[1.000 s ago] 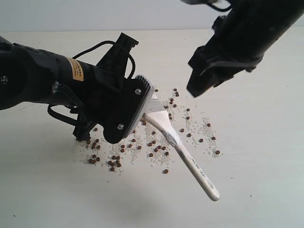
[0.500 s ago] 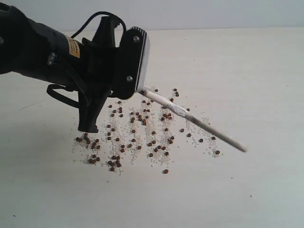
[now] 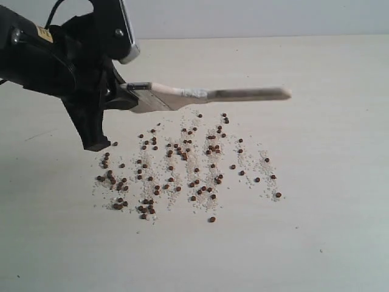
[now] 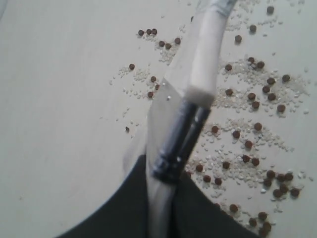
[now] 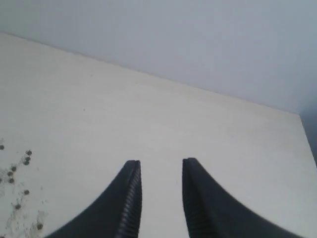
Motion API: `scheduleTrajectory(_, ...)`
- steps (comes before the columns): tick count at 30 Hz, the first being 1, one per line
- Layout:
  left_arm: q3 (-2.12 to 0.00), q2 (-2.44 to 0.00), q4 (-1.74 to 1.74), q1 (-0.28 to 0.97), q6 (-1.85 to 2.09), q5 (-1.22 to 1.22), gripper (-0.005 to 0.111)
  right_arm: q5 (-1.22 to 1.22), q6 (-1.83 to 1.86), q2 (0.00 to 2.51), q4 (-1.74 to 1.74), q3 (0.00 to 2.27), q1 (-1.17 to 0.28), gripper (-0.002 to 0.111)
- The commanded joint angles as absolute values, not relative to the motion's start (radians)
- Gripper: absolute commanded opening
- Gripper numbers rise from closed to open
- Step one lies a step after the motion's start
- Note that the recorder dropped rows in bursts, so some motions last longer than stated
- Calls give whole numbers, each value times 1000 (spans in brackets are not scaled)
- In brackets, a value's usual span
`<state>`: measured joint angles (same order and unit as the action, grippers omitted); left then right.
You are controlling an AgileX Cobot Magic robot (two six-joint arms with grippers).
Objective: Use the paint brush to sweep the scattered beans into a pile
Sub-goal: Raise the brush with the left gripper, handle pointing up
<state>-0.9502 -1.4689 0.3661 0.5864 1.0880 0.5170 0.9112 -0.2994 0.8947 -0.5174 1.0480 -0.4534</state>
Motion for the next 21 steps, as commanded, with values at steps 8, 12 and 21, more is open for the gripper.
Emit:
scheduleTrajectory(8,-952,-1447,656,404,1097,666,0,589,-368,803,-433,813,-452,0)
scheduleTrajectory(12,-882,-1447,891,340,1294,704,0,289,-370,775,-326,659,-452,0)
scheduleTrajectory(21,-758,-1447,1274,188,1681,859,0,22,-372,819,-272,387,-452,0)
